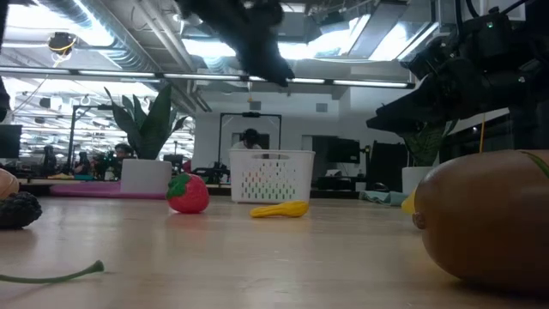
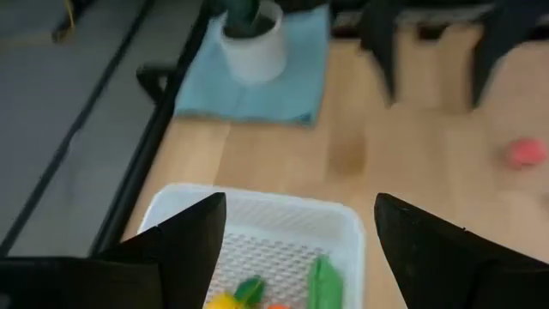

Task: Pick and placing Produce into tupperware
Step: Put the brown potato into the white bin

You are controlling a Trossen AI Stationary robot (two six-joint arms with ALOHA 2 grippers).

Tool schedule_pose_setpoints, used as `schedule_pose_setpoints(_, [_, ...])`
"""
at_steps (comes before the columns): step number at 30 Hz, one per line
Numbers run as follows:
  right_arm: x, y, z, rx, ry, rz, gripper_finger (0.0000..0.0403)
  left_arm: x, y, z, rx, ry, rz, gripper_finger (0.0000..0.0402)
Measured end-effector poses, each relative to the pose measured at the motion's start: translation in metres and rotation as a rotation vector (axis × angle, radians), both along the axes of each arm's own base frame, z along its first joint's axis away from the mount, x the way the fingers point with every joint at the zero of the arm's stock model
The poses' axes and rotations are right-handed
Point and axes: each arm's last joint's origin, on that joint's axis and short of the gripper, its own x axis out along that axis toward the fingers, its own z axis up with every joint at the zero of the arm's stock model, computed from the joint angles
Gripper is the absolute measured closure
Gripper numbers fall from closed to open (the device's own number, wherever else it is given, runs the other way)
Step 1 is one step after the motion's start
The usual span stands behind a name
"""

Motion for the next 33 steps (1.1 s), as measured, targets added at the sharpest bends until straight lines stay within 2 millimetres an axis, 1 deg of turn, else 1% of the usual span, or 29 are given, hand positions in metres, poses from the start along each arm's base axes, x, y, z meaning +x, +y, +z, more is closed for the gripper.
schedule_pose_setpoints(3, [0.000,0.000,0.000,0.000,0.002,0.000,0.0125,-0.022,-0.021,-0.002,0.005,-0.053,-0.039,0.0111])
schedule_pose_setpoints(7, [0.000,0.000,0.000,-0.004,0.002,0.001,0.0125,-0.053,-0.044,-0.005,-0.009,-0.125,-0.078,0.0111])
schedule_pose_setpoints(9, [0.000,0.000,0.000,-0.010,-0.003,0.003,0.0125,-0.068,-0.053,-0.007,-0.018,-0.179,-0.092,0.0111])
schedule_pose_setpoints(12, [0.000,0.000,0.001,-0.029,-0.008,0.006,0.0125,-0.092,-0.067,-0.015,-0.043,-0.215,-0.118,0.0111])
schedule_pose_setpoints(15, [0.000,0.000,0.001,-0.083,-0.007,0.017,0.0125,-0.115,-0.078,-0.020,-0.068,-0.255,-0.147,0.0111])
schedule_pose_setpoints(18, [0.000,0.000,0.001,-0.127,-0.005,0.033,0.0125,-0.132,-0.089,-0.029,-0.090,-0.274,-0.185,0.0111])
schedule_pose_setpoints(21, [0.000,0.001,0.001,-0.124,-0.005,0.059,0.0125,-0.146,-0.101,-0.038,-0.099,-0.304,-0.254,0.0111])
schedule_pose_setpoints(24, [0.000,0.003,0.001,-0.131,-0.004,0.076,0.0125,-0.158,-0.107,-0.049,-0.099,-0.345,-0.288,0.0111])
schedule_pose_setpoints(27, [0.003,0.009,0.003,-0.171,-0.007,0.114,0.0125,-0.169,-0.111,-0.062,-0.104,-0.375,-0.314,0.0111])
schedule_pose_setpoints(30, [0.010,0.016,0.013,-0.179,-0.038,0.156,0.0125,-0.176,-0.112,-0.074,-0.132,-0.396,-0.310,0.0111])
schedule_pose_setpoints(33, [0.017,0.026,0.016,-0.176,0.038,0.204,0.0125,-0.180,-0.114,-0.086,-0.154,-0.393,-0.321,0.0111])
